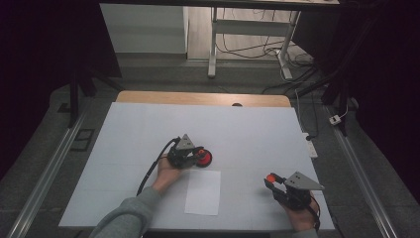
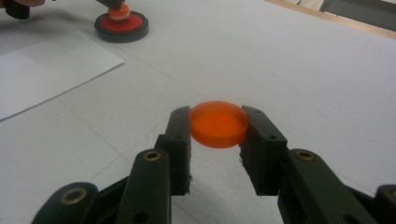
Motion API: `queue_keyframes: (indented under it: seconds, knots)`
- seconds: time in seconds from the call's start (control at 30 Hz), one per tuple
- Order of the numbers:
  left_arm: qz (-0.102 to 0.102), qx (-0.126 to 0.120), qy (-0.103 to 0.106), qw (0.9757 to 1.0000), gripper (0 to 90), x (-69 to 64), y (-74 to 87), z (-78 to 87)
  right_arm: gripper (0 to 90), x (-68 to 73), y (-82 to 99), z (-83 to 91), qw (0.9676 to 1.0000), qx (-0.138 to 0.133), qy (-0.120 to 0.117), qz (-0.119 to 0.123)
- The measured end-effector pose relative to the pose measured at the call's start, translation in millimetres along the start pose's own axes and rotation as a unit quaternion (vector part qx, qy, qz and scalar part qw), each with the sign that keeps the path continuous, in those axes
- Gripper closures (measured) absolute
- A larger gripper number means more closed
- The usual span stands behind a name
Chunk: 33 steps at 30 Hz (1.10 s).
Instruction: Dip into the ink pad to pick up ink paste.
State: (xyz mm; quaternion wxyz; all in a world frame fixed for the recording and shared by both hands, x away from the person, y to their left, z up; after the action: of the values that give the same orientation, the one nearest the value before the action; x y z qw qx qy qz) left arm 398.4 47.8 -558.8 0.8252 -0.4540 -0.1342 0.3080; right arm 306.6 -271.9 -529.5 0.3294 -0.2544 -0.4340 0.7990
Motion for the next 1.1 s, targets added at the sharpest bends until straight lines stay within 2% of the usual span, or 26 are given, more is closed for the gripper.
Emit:
queue_keyframes:
  seconds: [0.07, 0.13, 0.2, 0.33, 0.47, 1.1]
  knots:
    - [0.001, 0.005, 0.0, 1.0, 72.5, 0.3, 2.2, -2.2, 64.0, -0.1, 0.1, -0.1, 1.0, -0.001, -0.001, -0.001]
    - [0.014, -0.008, 0.004, 0.9999, 72.5, 0.8, 4.6, -3.5, 64.0, -0.2, -0.1, 0.1, 1.0, -0.002, -0.001, -0.001]
    - [0.02, -0.008, 0.006, 0.9997, 72.6, 1.2, 5.2, -3.3, 64.0, -0.1, -0.2, 0.3, 1.0, -0.002, -0.001, -0.001]
    - [0.0, -0.004, -0.011, 0.9999, 72.7, -2.5, 5.4, -3.4, 64.0, 0.5, -0.4, 1.0, 1.0, -0.003, 0.0, -0.001]
    - [0.007, -0.005, -0.006, 0.9999, 72.8, -1.2, 6.0, -2.8, 64.0, 0.9, -0.4, 0.7, 1.0, -0.001, 0.002, 0.0]
    - [0.004, 0.0, -0.012, 0.9999, 73.0, -2.4, 5.6, -3.0, 63.9, 2.4, -0.8, -0.3, 1.0, -0.003, -0.001, 0.0]
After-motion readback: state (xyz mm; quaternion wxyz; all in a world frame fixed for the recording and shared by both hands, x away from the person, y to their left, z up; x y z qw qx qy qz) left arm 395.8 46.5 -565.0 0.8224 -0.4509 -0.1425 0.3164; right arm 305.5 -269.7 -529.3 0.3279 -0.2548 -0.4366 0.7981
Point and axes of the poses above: each handheld gripper's, and its own axes: z roughly backward along the jaws, y roughly out of its underside, x roughly to its left, the point moved 5 cm from there along -z, roughly forward along the jaws, and after that the axes turned 1 degree about z, right-handed, at the moved point
